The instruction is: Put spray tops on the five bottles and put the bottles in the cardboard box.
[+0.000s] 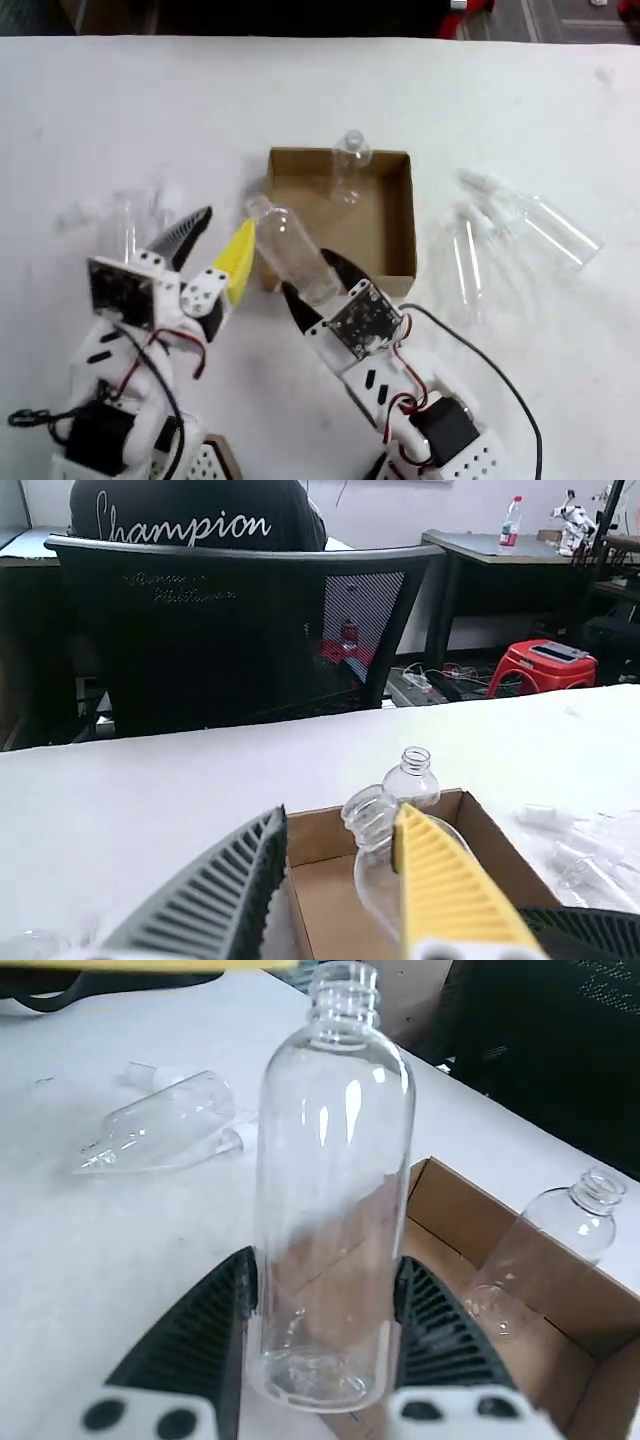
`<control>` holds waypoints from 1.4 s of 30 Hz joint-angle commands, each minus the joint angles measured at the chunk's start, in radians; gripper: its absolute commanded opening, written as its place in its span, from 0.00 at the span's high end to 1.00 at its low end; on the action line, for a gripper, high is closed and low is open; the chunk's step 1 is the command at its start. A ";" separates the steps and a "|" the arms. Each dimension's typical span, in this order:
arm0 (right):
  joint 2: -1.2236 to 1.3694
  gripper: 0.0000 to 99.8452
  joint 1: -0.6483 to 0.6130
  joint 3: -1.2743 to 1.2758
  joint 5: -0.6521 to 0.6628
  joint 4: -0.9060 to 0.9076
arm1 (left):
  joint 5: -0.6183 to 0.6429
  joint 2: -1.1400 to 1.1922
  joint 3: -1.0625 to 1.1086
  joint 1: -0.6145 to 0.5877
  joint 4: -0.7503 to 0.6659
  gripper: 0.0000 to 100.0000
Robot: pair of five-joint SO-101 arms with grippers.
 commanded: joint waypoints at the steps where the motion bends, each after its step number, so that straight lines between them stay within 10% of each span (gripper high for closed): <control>1: -0.012 0.96 0.005 -0.011 0.003 -0.012 | 0.060 -0.012 -0.095 0.012 0.068 0.81; 10: -0.012 0.96 0.004 -0.018 0.003 -0.051 | 0.391 -0.007 -0.103 0.012 0.064 0.78; 42: -0.012 0.96 -0.108 -0.084 0.003 -0.058 | 0.310 -0.012 -0.097 0.021 0.051 0.84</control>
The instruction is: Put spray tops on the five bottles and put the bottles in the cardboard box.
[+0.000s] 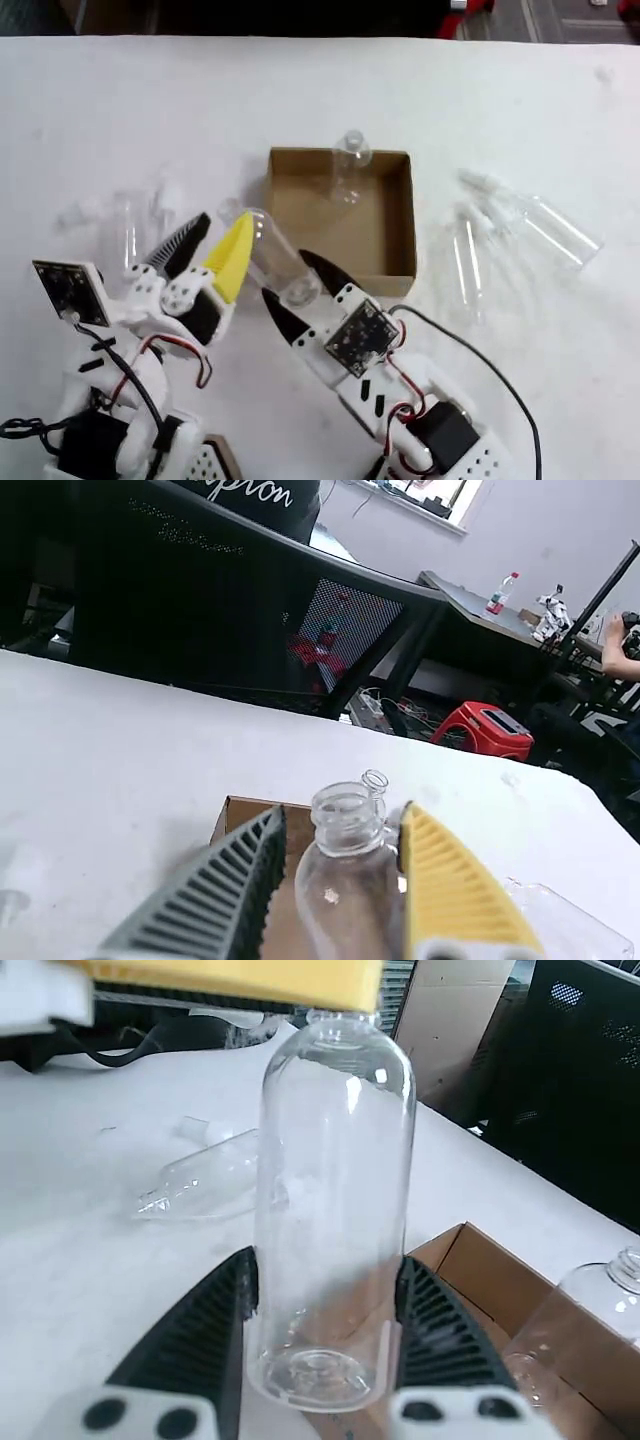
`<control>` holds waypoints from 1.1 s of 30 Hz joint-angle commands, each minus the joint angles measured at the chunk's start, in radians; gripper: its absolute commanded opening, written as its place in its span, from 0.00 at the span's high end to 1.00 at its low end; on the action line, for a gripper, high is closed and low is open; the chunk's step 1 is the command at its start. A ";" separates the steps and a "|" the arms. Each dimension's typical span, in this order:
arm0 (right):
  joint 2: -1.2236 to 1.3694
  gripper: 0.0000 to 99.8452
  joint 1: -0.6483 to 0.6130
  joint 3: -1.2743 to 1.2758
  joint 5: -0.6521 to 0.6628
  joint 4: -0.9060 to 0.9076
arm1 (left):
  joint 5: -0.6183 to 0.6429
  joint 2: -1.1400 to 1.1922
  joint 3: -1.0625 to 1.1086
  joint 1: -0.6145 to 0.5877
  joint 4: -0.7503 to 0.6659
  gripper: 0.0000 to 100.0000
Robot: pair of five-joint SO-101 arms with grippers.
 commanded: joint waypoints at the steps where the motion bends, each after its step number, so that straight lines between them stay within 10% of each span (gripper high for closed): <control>1: -0.008 0.96 -0.012 -0.054 0.003 -0.005 | -0.049 0.012 -0.040 0.041 -0.020 0.84; 33: -0.008 0.96 -0.008 -0.055 0.006 0.001 | -0.114 0.012 0.057 0.122 -0.163 0.98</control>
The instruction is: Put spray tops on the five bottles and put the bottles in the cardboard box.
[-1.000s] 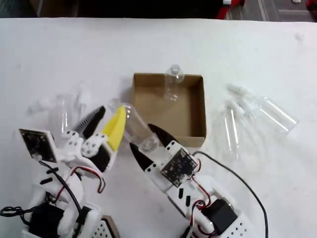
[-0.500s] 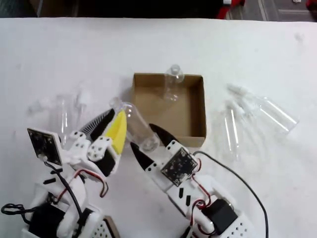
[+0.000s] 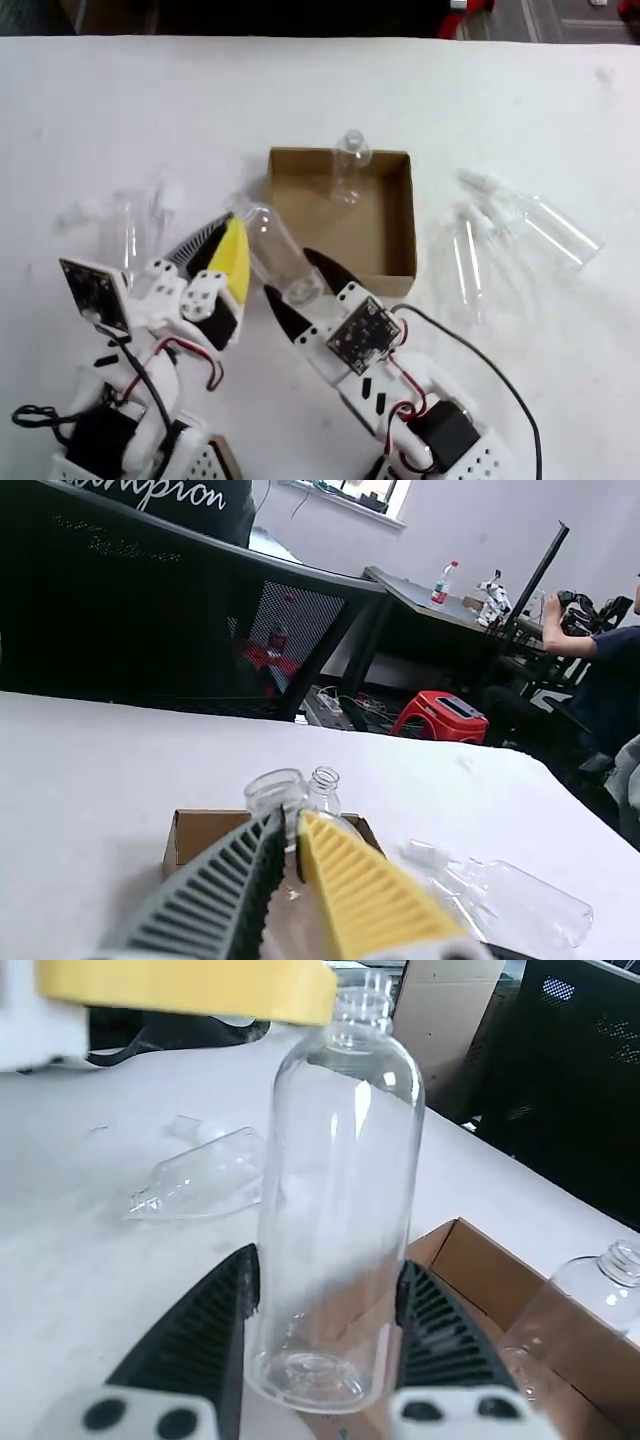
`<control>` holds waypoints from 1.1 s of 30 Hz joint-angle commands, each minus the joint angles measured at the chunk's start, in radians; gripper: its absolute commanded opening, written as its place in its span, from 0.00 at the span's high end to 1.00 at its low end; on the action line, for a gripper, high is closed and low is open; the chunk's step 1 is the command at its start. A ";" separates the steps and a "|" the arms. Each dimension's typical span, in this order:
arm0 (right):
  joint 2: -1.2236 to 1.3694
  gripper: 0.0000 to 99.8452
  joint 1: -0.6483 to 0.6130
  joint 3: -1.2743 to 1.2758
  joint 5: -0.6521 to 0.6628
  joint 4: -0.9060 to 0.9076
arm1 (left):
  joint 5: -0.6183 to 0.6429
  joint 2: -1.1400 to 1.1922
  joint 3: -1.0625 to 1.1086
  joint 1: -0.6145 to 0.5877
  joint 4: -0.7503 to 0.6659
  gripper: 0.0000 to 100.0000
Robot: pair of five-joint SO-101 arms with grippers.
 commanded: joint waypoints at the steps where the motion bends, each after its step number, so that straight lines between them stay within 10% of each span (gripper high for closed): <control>1: -0.008 0.96 -0.012 -0.055 0.006 0.001 | -0.074 0.012 0.014 0.015 -0.078 0.98; 33: -0.010 0.96 -0.015 -0.143 0.005 0.108 | 0.017 0.012 0.015 0.042 -0.068 0.89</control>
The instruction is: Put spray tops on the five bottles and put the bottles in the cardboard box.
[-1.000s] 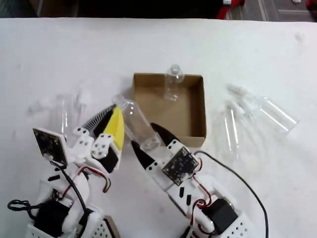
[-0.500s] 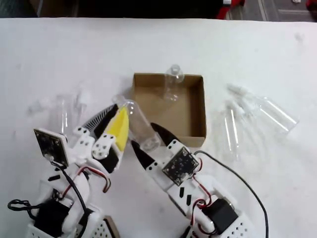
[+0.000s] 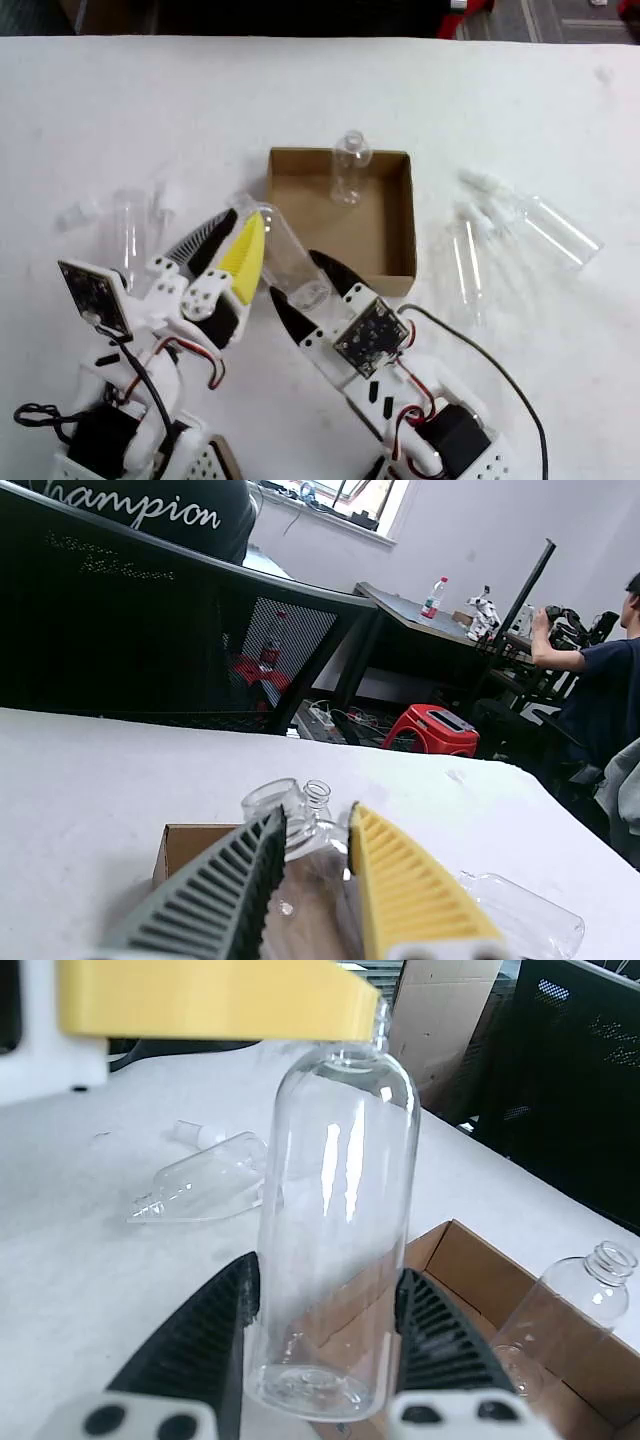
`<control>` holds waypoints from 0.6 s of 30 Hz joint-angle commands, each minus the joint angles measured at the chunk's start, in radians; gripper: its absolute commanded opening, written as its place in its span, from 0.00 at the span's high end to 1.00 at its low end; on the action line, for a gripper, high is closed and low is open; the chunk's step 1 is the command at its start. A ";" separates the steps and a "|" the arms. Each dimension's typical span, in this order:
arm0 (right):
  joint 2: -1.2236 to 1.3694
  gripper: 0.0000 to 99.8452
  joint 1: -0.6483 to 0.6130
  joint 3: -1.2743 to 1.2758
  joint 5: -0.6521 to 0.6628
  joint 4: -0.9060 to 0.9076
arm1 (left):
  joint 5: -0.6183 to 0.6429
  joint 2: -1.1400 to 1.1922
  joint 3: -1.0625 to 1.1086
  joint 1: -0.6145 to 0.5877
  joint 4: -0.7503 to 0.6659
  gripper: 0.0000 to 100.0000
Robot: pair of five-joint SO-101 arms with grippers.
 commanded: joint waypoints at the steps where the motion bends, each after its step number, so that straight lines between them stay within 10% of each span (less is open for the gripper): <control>1: -0.010 0.96 -0.015 -0.057 0.005 0.002 | 0.017 0.012 -0.005 0.030 -0.020 0.89; 18: -0.010 0.98 -0.010 -0.008 0.011 -0.067 | 0.161 0.012 -0.072 0.008 0.097 0.79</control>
